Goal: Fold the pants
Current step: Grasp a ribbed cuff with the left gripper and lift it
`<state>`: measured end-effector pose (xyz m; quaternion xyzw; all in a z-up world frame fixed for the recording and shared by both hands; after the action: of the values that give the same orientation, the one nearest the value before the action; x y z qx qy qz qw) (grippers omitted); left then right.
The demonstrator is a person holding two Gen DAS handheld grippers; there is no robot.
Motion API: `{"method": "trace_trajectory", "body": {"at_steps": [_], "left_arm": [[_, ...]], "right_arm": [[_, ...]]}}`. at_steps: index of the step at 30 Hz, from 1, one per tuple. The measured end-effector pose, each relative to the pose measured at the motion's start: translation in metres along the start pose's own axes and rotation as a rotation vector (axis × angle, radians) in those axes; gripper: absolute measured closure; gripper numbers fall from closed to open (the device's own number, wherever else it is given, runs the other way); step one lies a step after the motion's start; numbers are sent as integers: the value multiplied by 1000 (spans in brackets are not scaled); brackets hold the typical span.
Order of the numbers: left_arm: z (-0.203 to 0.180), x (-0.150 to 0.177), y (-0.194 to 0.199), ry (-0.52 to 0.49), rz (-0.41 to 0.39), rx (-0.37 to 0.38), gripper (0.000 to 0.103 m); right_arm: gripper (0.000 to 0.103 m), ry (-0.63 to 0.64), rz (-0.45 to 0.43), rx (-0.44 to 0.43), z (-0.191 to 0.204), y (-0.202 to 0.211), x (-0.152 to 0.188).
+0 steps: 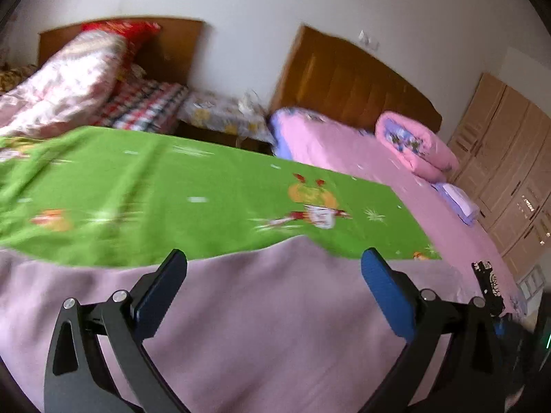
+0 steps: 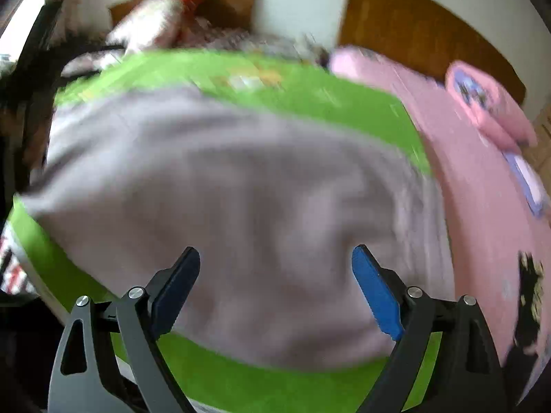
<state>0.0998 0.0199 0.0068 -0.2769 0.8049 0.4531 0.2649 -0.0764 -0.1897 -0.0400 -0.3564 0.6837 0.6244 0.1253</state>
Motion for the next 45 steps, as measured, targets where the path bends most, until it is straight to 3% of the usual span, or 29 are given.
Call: {"method": "trace_trajectory", "body": {"at_steps": [2, 4, 7, 10, 14, 17, 21, 28, 31, 32, 35, 37, 39, 40, 43, 45], "left_arm": [[45, 1, 39, 39, -29, -51, 2], [105, 4, 84, 155, -78, -95, 2], [201, 9, 146, 419, -160, -109, 2], [296, 23, 200, 645, -262, -188, 2], [377, 42, 242, 842, -362, -185, 2], [407, 49, 244, 909, -375, -128, 5], [429, 46, 227, 917, -344, -108, 14], [447, 17, 203, 849, -334, -119, 14], [455, 8, 198, 830, -346, -73, 14], [454, 6, 197, 817, -351, -55, 18], [457, 6, 191, 781, -327, -82, 65], [458, 10, 190, 767, -330, -79, 67], [457, 12, 192, 755, -338, -88, 82], [454, 12, 195, 747, -353, -103, 83], [431, -1, 210, 667, -406, -197, 85], [408, -15, 219, 573, -433, -266, 85]], "right_arm": [[16, 50, -73, -69, 33, -2, -36], [16, 99, -124, -149, 69, -8, -66], [16, 206, -153, -316, 142, -25, -116], [16, 385, -172, -438, 228, -38, -157], [16, 573, -198, -572, 339, -54, -202], [16, 585, -175, -684, 391, -68, -226], [16, 564, -120, -712, 426, -93, -242], [15, 541, -59, -729, 443, -120, -246], [15, 528, -49, -730, 445, -127, -249], [15, 524, -39, -728, 444, -131, -248], [15, 529, -25, -725, 445, -135, -245], [15, 542, -34, -724, 448, -133, -248], [15, 565, -55, -714, 451, -128, -253], [15, 574, -63, -703, 453, -128, -255], [15, 620, -65, -648, 456, -133, -255], [15, 668, -9, -568, 457, -154, -246]]}}
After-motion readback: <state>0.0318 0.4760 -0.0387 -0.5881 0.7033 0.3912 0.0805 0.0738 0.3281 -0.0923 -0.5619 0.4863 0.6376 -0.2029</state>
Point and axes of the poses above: each gripper's, at about its wrist camera, not at the fingertips, and y roughly against the way its jaws point, z to its left, x to its underside, the point moved 7 cm from there along -y, roughly the way its jaws point, and after that the axes turned 11 degrees about y, right-handed, at the moved point
